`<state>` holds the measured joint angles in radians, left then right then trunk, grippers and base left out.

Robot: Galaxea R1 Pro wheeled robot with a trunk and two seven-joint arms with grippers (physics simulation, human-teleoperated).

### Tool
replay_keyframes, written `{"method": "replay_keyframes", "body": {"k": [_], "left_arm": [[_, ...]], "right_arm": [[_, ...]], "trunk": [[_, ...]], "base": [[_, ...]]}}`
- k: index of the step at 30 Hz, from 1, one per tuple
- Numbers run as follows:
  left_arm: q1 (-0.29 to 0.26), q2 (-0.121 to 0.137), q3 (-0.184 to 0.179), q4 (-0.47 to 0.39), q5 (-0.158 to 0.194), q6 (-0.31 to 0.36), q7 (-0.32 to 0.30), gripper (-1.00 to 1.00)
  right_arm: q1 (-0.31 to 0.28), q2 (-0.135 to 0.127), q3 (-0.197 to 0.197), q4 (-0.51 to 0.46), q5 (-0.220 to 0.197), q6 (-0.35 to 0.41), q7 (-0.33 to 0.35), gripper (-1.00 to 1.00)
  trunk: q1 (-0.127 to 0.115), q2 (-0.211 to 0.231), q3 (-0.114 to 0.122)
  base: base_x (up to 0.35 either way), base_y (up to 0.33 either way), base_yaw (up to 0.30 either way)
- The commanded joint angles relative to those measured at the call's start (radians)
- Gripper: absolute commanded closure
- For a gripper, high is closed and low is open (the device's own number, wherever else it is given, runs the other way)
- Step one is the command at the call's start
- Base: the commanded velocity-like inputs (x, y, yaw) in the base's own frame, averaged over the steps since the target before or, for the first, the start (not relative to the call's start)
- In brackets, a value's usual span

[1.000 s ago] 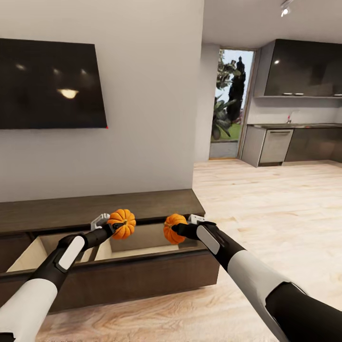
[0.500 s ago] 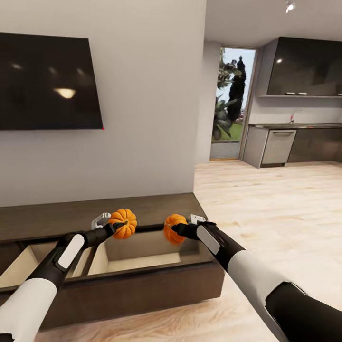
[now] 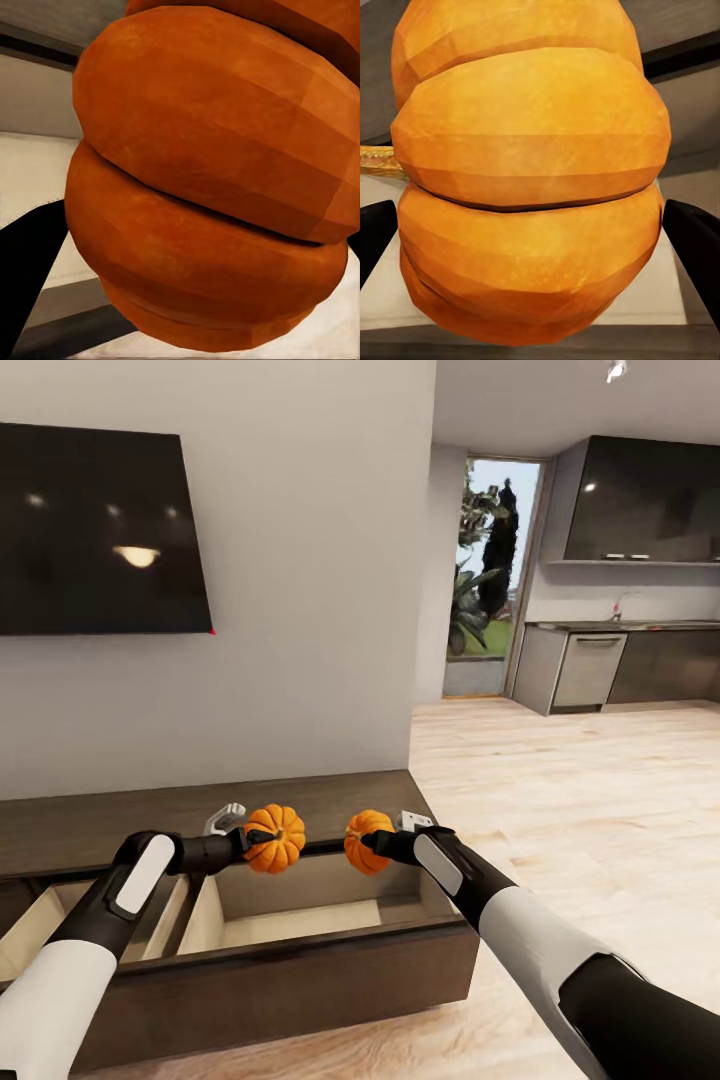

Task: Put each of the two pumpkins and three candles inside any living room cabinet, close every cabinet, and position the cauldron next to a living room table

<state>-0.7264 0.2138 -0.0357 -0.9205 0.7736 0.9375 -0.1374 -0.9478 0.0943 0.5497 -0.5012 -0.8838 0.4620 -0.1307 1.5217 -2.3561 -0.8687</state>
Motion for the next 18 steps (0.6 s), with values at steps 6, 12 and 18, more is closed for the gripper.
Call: {"method": "replay_keyframes", "body": {"k": [6, 12, 18], "left_arm": [[-0.001, 0.001, -0.001, -0.003, -0.008, 0.010, -0.008, 1.00], [-0.001, 0.012, 0.000, -0.003, -0.008, 0.011, -0.008, 1.00], [-0.002, 0.022, 0.000, 0.002, -0.008, 0.011, -0.006, 1.00]], "right_arm": [[-0.001, -0.001, 0.006, -0.002, -0.011, 0.002, -0.010, 1.00], [-0.001, -0.001, 0.007, -0.002, -0.012, 0.008, -0.010, 1.00], [-0.001, 0.001, 0.017, -0.001, -0.013, 0.016, -0.012, 1.00]], "trunk": [[0.004, -0.008, -0.004], [0.027, -0.050, -0.023], [0.050, -0.092, -0.042]], "base": [[0.000, 0.000, 0.000], [0.000, 0.000, 0.000], [0.000, 0.000, 0.000]]}}
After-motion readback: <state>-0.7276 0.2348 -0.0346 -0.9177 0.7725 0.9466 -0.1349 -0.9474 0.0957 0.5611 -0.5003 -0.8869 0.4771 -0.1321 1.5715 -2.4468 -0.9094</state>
